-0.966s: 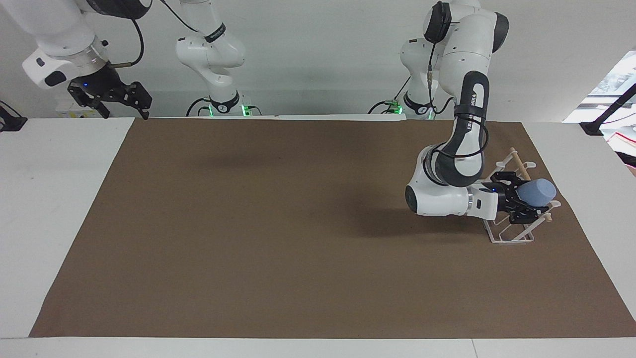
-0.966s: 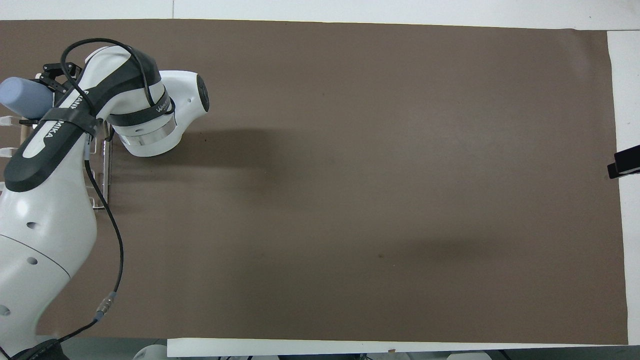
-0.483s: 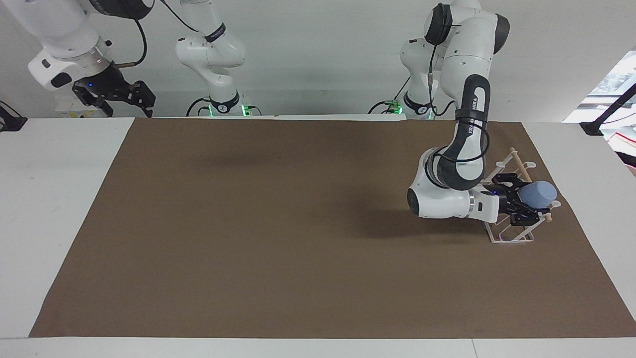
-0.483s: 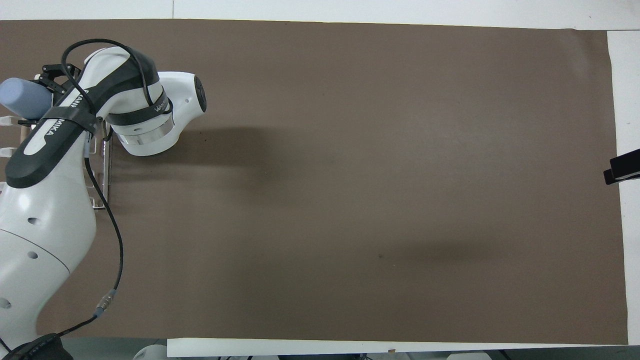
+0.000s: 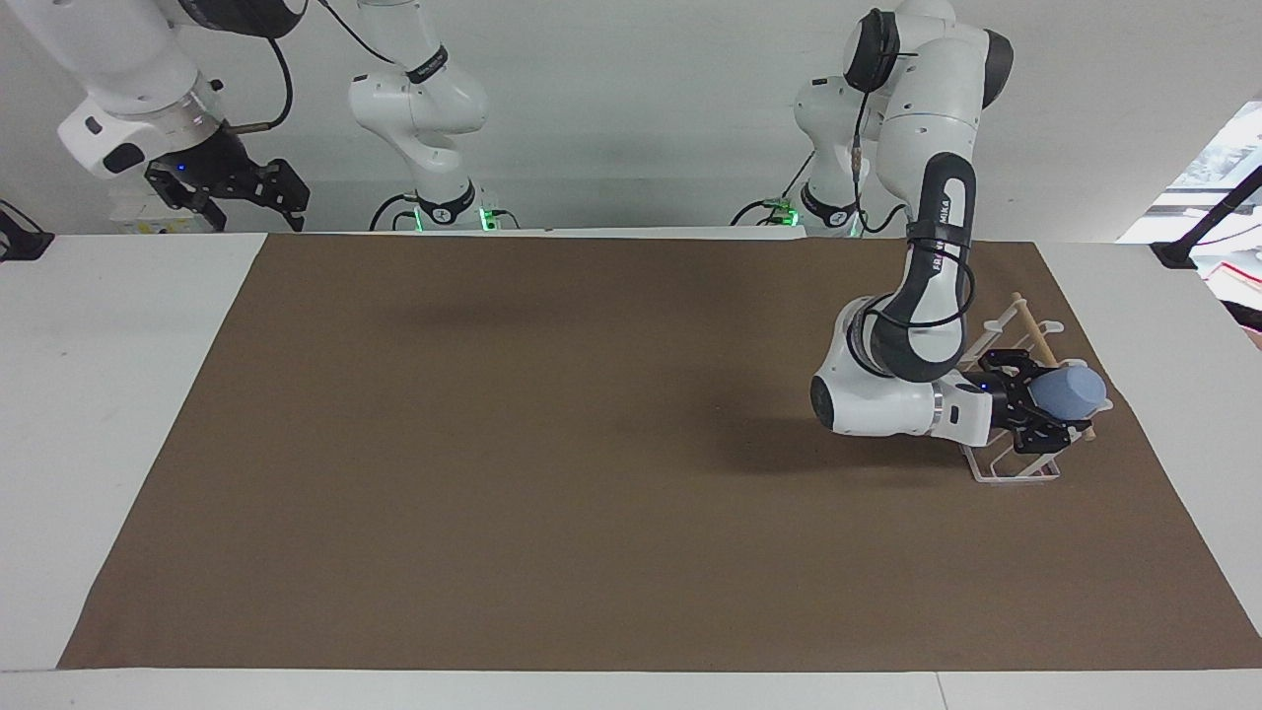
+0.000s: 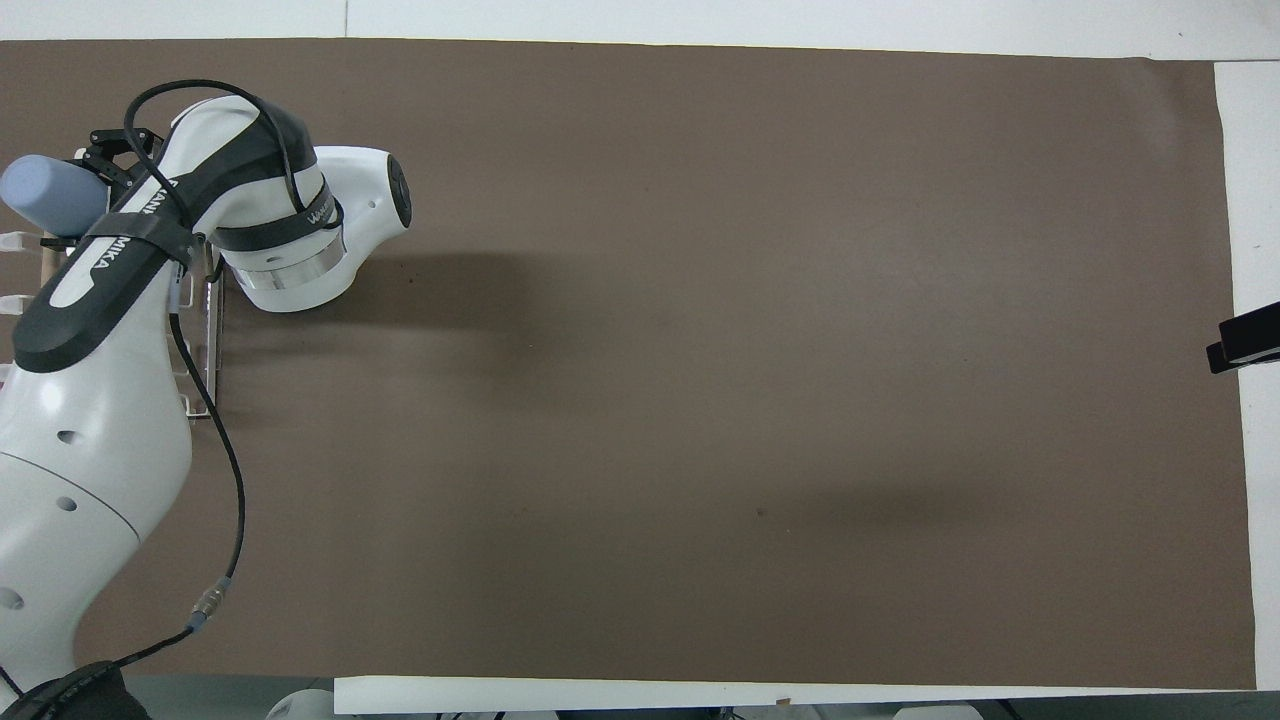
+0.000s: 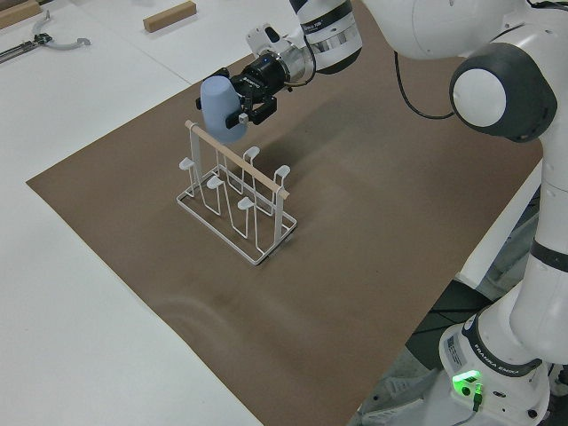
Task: Hang cup on cup holder
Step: 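Lower the cup onto a rack peg with the left gripper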
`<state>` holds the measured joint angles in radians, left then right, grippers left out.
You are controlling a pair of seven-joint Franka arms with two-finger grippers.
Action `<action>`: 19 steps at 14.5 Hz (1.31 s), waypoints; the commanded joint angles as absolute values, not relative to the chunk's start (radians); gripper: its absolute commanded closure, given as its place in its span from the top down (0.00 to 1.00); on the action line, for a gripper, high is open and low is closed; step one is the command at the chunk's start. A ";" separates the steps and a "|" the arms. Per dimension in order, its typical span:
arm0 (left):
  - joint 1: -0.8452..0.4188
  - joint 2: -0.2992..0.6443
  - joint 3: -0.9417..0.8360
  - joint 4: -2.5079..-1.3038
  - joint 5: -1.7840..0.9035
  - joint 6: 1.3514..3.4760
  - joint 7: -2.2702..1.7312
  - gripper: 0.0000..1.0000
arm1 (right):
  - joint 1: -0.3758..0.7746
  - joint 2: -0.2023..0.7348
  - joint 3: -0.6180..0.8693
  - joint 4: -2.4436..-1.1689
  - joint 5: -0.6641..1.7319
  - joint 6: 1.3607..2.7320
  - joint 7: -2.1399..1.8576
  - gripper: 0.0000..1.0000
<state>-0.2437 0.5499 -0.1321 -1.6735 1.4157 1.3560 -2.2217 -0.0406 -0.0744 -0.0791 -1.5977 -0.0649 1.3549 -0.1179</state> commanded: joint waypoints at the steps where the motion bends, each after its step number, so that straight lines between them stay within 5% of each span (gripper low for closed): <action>1: -0.229 0.540 -0.138 -1.709 1.422 1.396 -2.249 0.00 | -0.038 -0.097 -0.081 -1.623 -0.063 1.351 -0.109 0.99; 5: -0.215 0.531 -0.141 -1.753 1.410 1.431 -2.267 0.03 | -0.038 -0.097 -0.081 -1.621 -0.064 1.353 -0.107 0.99; 6: -0.215 0.529 -0.140 -1.761 1.402 1.449 -2.267 0.16 | -0.038 -0.097 -0.081 -1.621 -0.063 1.353 -0.107 0.99; 10: -0.215 0.531 -0.137 -1.749 1.399 1.442 -2.264 0.97 | -0.038 -0.097 -0.081 -1.623 -0.063 1.351 -0.107 0.99; 19: -0.265 0.477 -0.143 -1.655 1.379 1.353 -2.237 1.00 | -0.038 -0.098 -0.081 -1.623 -0.063 1.351 -0.107 0.99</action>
